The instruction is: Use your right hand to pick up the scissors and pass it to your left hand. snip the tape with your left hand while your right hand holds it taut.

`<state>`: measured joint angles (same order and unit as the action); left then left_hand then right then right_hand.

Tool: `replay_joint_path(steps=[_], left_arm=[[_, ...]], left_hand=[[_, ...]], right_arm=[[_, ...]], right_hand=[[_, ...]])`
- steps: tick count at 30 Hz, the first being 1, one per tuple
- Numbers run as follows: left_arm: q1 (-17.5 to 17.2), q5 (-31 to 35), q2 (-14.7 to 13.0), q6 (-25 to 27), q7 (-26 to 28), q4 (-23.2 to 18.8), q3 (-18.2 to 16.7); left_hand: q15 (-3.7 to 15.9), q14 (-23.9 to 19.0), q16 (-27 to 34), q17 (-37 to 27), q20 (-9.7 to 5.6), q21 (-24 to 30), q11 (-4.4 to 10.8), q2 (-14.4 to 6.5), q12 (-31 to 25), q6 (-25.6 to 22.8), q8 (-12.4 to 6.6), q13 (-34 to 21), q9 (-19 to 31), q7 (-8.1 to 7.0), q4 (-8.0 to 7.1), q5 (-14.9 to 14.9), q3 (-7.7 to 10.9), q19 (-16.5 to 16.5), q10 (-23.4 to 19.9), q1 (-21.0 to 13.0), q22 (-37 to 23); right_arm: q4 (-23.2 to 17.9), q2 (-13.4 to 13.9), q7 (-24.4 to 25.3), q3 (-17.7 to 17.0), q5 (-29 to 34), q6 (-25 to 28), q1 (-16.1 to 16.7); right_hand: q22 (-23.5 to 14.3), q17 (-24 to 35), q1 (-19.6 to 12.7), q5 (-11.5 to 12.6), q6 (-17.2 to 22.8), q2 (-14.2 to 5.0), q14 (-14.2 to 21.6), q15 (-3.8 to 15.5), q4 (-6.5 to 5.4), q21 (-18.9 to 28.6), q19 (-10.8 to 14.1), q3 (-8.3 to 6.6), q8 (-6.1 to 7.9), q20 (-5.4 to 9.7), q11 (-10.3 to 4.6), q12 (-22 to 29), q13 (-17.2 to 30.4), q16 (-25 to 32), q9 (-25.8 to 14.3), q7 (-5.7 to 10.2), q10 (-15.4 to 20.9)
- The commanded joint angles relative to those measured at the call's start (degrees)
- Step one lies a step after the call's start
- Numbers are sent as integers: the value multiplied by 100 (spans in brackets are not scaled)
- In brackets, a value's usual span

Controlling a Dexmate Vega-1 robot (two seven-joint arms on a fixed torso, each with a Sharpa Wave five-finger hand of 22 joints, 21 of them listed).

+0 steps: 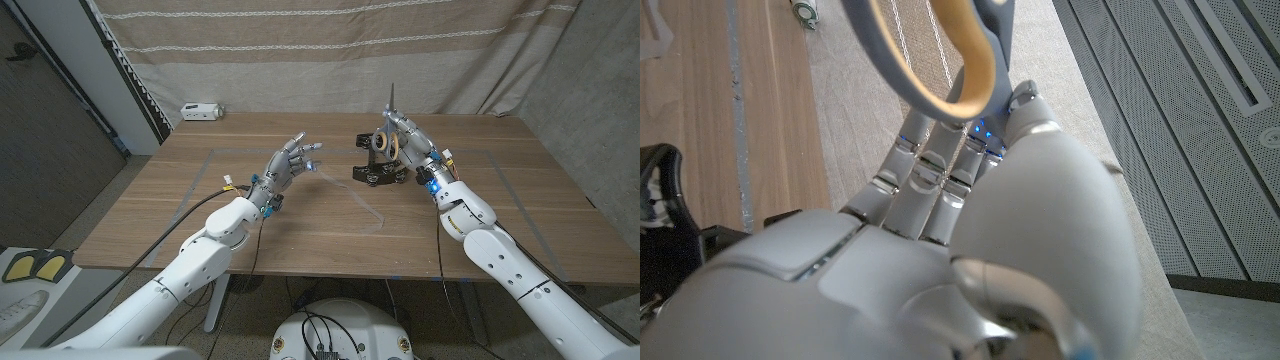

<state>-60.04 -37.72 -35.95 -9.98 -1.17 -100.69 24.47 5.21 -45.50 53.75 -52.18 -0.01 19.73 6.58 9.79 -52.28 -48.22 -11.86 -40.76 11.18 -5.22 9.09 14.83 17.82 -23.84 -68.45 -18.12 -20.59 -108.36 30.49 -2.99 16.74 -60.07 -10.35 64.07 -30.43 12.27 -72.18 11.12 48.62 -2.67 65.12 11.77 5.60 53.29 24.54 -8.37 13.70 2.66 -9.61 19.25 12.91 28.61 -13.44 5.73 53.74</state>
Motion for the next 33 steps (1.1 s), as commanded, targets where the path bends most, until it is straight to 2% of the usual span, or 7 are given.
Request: replay_joint_path(steps=[1,17,19,21,23,28,33], left_arm=[[182,86,-93,125,-283,-62,183],[207,139,-12,70,-309,-77,300],[169,168,-3,50,-251,-123,303],[179,155,-18,57,-302,-137,317],[163,126,-9,54,-309,-156,318],[166,130,-29,47,-360,-174,340],[222,36,-117,174,-547,-188,373]], left_hand=[[488,-112,105,-90,12,32,-2,66,-135,-8,37,-79,3,40,37,9,-55,10,-156,-94,-55],[488,-129,151,-1,10,55,-27,73,-232,-36,56,2,3,8,53,56,-272,108,-200,-331,-188],[485,24,125,-21,35,20,-14,45,-216,-86,53,-85,1,-25,54,69,-299,201,62,-402,-195],[429,529,-55,45,94,-96,52,20,-85,-62,93,-217,-1,-84,43,88,-361,484,817,-569,-204],[350,792,-135,50,93,-162,70,-12,-3,-24,103,-272,0,-112,16,104,-402,634,1231,-610,-205],[295,1392,-417,161,134,-274,178,-83,254,-9,97,-232,-1,-127,-41,137,-455,873,2010,-626,-199],[195,1840,-669,290,151,-371,193,-133,428,-65,76,-193,-4,-141,-72,159,-471,1070,2501,-623,-185]], right_arm=[[39,-33,-62,11,-88,52,-43],[89,-84,-85,25,-130,75,-83],[87,-89,-83,24,-134,75,-82],[85,-92,-85,23,-139,76,-81],[79,-91,-66,24,-122,75,-78],[57,-83,-37,20,-136,100,-63],[50,-88,-27,20,-141,103,-54]], right_hand=[[-22,12,-869,29,40,-781,141,205,-20,57,-19,-9,-11,925,9,-8,24,-21,-35,-1,73],[-42,11,-868,24,55,-784,163,205,-25,158,-60,3,-28,924,3,-23,25,-28,-38,-19,78],[-45,10,-869,23,56,-782,163,206,-25,179,-67,5,-32,924,8,-24,26,-32,-39,-14,83],[-47,10,-869,22,58,-782,164,205,-25,188,-71,6,-33,924,4,-26,26,-33,-39,-13,82],[-50,10,-870,22,57,-783,167,205,-25,202,-77,7,-36,924,12,-27,26,-34,-40,-17,83],[-57,8,-874,21,55,-785,173,205,-25,243,-93,9,-45,925,8,-33,27,-39,-41,-11,84],[-64,7,-877,21,57,-784,176,206,-24,280,-102,11,-51,926,10,-40,28,-44,-42,-10,81]])
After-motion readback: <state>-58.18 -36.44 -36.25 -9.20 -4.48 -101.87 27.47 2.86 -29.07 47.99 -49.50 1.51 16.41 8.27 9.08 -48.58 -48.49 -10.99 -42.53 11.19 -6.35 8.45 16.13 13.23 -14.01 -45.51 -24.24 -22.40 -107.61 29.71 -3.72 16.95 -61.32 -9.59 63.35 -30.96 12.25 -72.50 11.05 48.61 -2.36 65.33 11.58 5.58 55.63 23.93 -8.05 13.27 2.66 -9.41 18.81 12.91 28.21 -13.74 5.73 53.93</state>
